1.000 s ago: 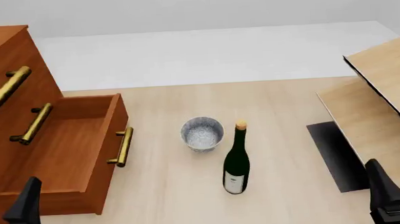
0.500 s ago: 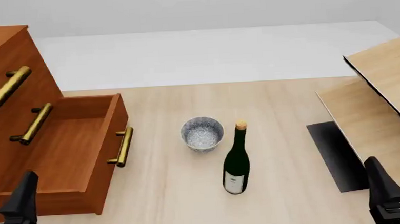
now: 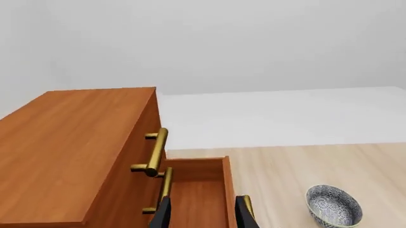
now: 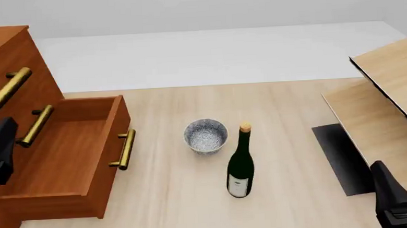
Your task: Put the wine bottle in the bottom drawer of the cabinet.
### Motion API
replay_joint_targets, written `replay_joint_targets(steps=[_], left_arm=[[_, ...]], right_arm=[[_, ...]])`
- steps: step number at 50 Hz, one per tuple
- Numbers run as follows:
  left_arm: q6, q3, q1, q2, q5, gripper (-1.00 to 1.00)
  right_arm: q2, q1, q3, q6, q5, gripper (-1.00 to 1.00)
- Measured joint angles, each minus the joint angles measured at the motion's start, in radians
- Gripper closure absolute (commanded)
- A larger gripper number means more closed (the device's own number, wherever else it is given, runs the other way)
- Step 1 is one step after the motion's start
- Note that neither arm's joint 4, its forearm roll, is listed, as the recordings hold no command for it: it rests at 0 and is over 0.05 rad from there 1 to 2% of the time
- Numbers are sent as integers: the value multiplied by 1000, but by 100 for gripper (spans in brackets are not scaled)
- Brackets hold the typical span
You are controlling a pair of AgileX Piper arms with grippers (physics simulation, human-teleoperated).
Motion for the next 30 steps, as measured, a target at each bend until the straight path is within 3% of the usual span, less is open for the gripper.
replay_joint_targets(steps=[18, 30], left_arm=[[-13, -263, -61, 259, 191, -100], [-14, -358, -80, 391, 310, -100]], right_arm=[[-6, 13, -1, -4, 12, -100], [0, 27, 0, -7, 11, -100]])
